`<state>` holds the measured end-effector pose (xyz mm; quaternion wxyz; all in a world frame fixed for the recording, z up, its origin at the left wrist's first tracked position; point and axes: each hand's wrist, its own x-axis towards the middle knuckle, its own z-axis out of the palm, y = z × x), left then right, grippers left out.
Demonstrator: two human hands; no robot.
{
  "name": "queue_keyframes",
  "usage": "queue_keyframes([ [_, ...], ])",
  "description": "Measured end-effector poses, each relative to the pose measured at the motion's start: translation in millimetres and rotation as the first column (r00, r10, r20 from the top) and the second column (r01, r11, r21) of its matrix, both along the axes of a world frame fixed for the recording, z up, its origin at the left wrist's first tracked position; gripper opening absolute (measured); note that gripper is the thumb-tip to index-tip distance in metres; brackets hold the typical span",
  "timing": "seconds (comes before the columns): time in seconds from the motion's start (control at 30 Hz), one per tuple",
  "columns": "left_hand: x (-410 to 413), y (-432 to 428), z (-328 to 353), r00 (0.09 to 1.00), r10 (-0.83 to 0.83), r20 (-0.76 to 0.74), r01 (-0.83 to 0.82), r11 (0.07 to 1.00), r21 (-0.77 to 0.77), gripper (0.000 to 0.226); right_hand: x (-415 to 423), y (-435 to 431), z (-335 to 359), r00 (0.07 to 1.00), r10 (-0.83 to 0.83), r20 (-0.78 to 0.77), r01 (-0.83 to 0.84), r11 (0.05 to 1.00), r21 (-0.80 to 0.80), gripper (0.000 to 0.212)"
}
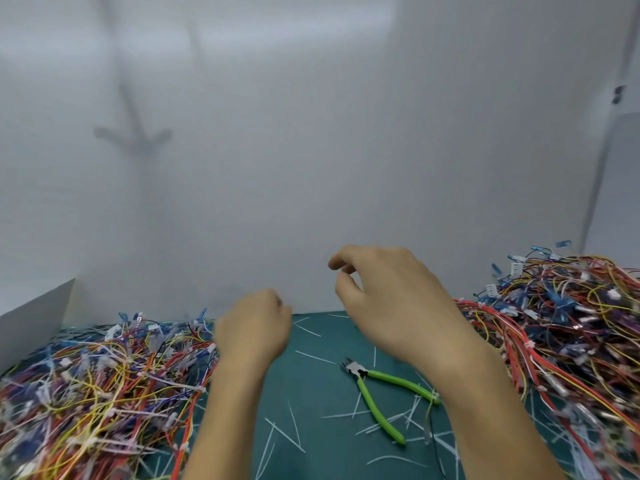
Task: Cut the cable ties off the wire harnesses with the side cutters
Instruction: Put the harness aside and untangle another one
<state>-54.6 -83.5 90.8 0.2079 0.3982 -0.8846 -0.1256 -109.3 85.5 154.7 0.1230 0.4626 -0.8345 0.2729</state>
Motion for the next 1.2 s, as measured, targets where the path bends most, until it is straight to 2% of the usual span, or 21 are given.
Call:
queue_keyframes([
  [0.07, 25.0, -25.9, 1.5, 0.982, 0.136, 0.128, -0.122, 0.987, -0.108, 0.029, 0.1, -1.0, -1.1, 1.0, 0.007, 0.021, -0.006, 1.0, -0.026, 0.032],
  [0.13, 42.5, -44.6, 1.2, 0.96, 0.18, 0.213, -0.172, 0.983, -0.057, 0.034, 0.3, -2.5, -1.1, 0.999, 0.005, 0.032, -0.003, 0.998, -0.062, 0.029],
  [0.23, 50.6, -53.1, -8.5, 0.924, 0.145, 0.354, -0.171, 0.984, 0.044, 0.029, 1.0, -3.8, -0.9, 1.0, -0.008, 0.026, 0.011, 0.994, -0.106, 0.025],
  [0.3, 54.6, -54.2, -15.6, 0.914, 0.111, 0.39, -0.17, 0.978, 0.119, 0.029, 3.0, -4.1, -1.4, 1.0, -0.014, 0.024, 0.017, 0.993, -0.115, 0.023],
  [0.4, 56.7, -56.7, -12.3, 0.955, 0.14, 0.263, -0.179, 0.975, 0.132, 0.038, 5.5, -3.4, -1.7, 1.0, -0.015, 0.027, 0.018, 0.994, -0.111, 0.022],
  [0.5, 66.9, -61.7, 1.5, 0.924, 0.36, 0.13, -0.347, 0.931, -0.11, 0.033, 7.0, -2.2, -0.6, 0.999, -0.015, 0.029, 0.019, 0.992, -0.125, 0.021],
  [0.57, 74.3, -63.4, 5.3, 0.899, 0.43, 0.082, -0.423, 0.902, -0.083, 0.025, 7.9, -1.6, -0.3, 1.0, -0.011, 0.029, 0.015, 0.991, -0.132, 0.021],
  [0.7, 77.6, -72.0, -3.5, 0.906, 0.38, 0.184, -0.4, 0.912, 0.085, 0.033, 9.8, -2.4, -0.1, 0.999, -0.006, 0.035, 0.01, 0.991, -0.13, 0.021],
  [0.77, 81.2, -76.5, -4.7, 0.91, 0.379, 0.17, -0.401, 0.909, 0.117, 0.035, 10.6, -3.0, -0.3, 0.999, -0.006, 0.037, 0.01, 0.993, -0.12, 0.021],
  [0.87, 91.1, -82.3, -4.2, 0.921, 0.361, 0.146, -0.378, 0.919, 0.115, 0.025, 10.7, -3.1, -0.3, 0.999, -0.008, 0.034, 0.012, 0.994, -0.113, 0.022],
  [1.03, 96.8, -82.2, -11.4, 0.925, 0.264, 0.273, -0.311, 0.939, 0.146, 0.012, 11.2, -2.7, -1.2, 1.0, -0.01, 0.028, 0.012, 0.997, -0.079, 0.023],
  [1.1, 95.6, -80.9, -11.9, 0.928, 0.269, 0.256, -0.308, 0.944, 0.123, 0.015, 11.2, -2.7, -1.5, 1.0, -0.013, 0.024, 0.014, 0.998, -0.065, 0.023],
  [1.2, 99.1, -82.7, -7.5, 0.934, 0.329, 0.137, -0.343, 0.935, 0.094, 0.026, 11.0, -2.6, -1.3, 1.0, -0.017, 0.019, 0.018, 0.998, -0.057, 0.023],
])
